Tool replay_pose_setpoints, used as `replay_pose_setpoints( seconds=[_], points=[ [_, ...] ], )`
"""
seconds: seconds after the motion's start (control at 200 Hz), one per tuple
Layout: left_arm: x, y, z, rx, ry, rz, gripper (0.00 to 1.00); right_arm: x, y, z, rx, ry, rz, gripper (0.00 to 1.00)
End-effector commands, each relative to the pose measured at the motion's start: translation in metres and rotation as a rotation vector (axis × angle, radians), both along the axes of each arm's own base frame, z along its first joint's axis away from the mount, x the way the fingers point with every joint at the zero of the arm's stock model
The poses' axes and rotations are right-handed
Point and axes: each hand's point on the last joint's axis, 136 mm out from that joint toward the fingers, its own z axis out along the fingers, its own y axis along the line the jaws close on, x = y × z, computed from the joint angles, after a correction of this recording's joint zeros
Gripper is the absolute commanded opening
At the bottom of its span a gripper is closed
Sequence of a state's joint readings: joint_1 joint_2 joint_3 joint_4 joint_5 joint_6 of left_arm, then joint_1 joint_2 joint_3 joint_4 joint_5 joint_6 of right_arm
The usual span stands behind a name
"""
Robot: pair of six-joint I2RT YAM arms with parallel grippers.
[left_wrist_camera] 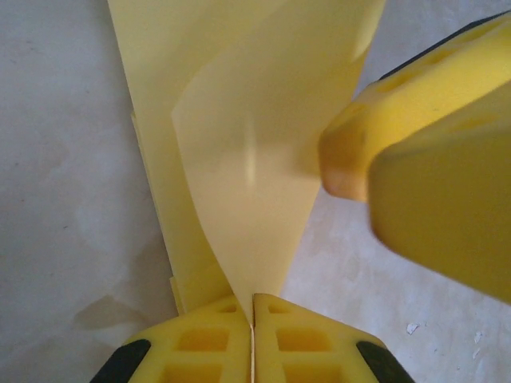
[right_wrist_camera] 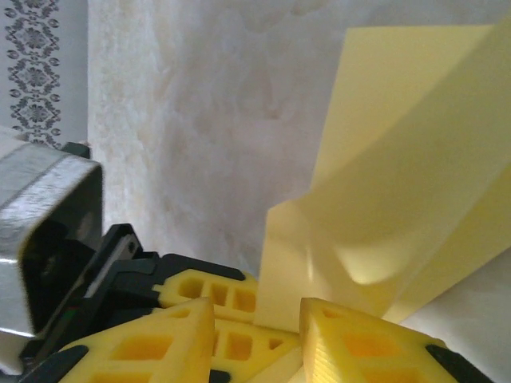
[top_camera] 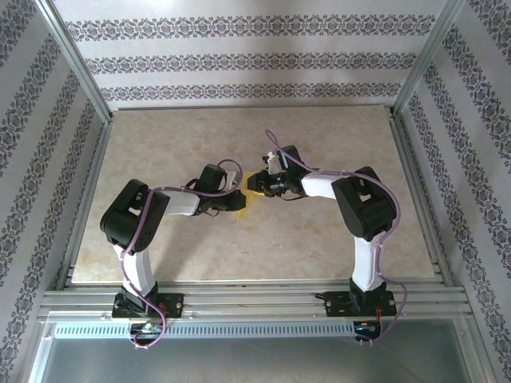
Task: Fold a paper plane with a square sheet of paper (pick it up from the middle)
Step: Fold the wing for the fifth time at the center of the table.
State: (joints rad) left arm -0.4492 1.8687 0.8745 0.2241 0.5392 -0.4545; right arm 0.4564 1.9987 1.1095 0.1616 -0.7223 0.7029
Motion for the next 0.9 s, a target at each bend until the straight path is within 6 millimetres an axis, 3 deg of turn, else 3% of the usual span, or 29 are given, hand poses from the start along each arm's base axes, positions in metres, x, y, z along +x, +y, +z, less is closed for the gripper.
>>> replay_pose_setpoints(
  seconds=[0.0,0.59,0.899],
  points=[
    [-0.018,0.013,-0.034,0.068,0.134,0.02,0.1,-0.006,0.0,-0.021,-0.038,0.032,0.008,0.34],
    [-0.021,0.014,-0.038,0.081,0.15,0.013,0.08,-0.008,-0.012,-0.049,-0.149,0.111,-0.04,0.33],
    [-0.025,0.014,-0.022,0.067,0.131,-0.004,0.16,-0.01,-0.027,-0.066,-0.274,0.17,-0.079,0.32]
  ],
)
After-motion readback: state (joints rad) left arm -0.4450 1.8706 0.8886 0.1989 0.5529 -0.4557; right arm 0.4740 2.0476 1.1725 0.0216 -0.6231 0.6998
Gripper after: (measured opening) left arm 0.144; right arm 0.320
